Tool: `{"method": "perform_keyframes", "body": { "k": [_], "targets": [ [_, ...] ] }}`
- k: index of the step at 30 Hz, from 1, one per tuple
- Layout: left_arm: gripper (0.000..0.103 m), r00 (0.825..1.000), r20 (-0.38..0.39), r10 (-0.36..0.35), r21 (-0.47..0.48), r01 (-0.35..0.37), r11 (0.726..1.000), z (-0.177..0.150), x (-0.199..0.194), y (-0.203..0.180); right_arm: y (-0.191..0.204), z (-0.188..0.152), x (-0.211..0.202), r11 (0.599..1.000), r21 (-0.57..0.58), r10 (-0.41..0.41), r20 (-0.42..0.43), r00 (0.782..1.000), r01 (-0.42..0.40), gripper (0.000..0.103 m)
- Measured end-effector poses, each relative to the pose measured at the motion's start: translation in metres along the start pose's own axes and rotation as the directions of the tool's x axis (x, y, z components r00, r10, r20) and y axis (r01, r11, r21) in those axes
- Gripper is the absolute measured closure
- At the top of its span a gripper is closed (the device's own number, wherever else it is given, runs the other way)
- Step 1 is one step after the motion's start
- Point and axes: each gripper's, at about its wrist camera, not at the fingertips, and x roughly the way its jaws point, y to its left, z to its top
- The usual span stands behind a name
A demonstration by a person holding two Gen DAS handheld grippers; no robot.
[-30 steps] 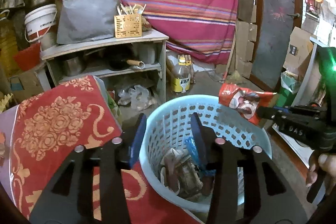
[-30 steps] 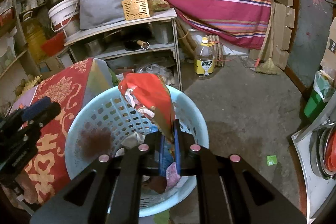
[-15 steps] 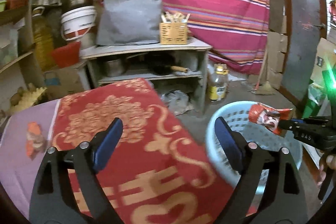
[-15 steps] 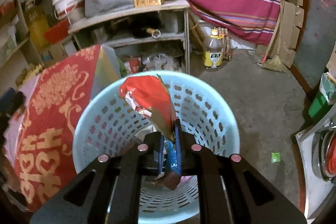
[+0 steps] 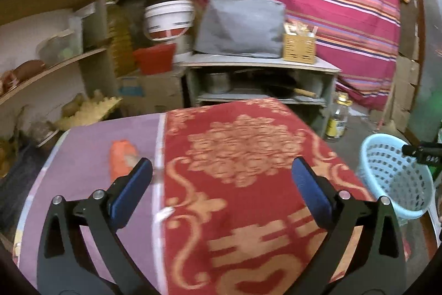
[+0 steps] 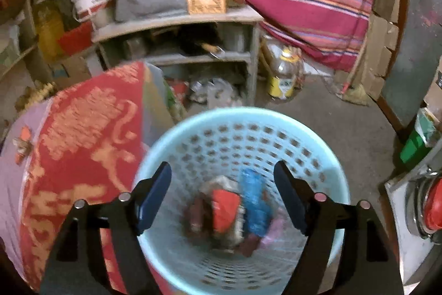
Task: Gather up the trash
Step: 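Move both empty grippers back over the table toward the orange bag and brown paper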
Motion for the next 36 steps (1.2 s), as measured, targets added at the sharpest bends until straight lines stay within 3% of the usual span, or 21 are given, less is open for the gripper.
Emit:
{"method": "perform_keyframes", "body": {
  "k": [7, 17, 22, 24, 30, 36],
  "targets": [
    [0.006, 0.998, -0.022, 0.058, -0.047, -0.059, 0.997, -0.011, 0.003, 0.056, 0.083, 0.004, -0.003, 0.992, -0.081, 0.104, 0.057, 0.993, -0.1, 0.026],
    [0.006, 0.99, -0.076, 0.121, -0.098, -0.128, 0.987, -0.033, 0.018, 0.113, 0.183, -0.011, 0.015, 0.965, -0.214, 0.161, 0.025, 0.987, -0.152, 0.026],
    [0.006, 0.988, -0.074, 0.132, -0.114, -0.14, 0.984, -0.036, 0.023, 0.128, 0.205, -0.012, 0.023, 0.962, -0.215, 0.177, 0.012, 0.984, -0.171, 0.025],
    [0.006, 0.987, -0.058, 0.148, -0.106, -0.153, 0.983, -0.036, 0.023, 0.132, 0.211, -0.012, 0.026, 0.962, -0.221, 0.17, 0.016, 0.985, -0.162, 0.013],
    [0.006, 0.985, -0.077, 0.157, -0.126, -0.166, 0.978, -0.037, 0.03, 0.152, 0.219, -0.008, 0.031, 0.959, -0.256, 0.136, 0.04, 0.99, -0.122, 0.009],
    [0.006, 0.978, -0.088, 0.188, -0.135, -0.199, 0.971, -0.037, 0.041, 0.169, 0.217, 0.002, 0.041, 0.964, -0.174, 0.204, 0.009, 0.979, -0.199, 0.007]
  ]
}}
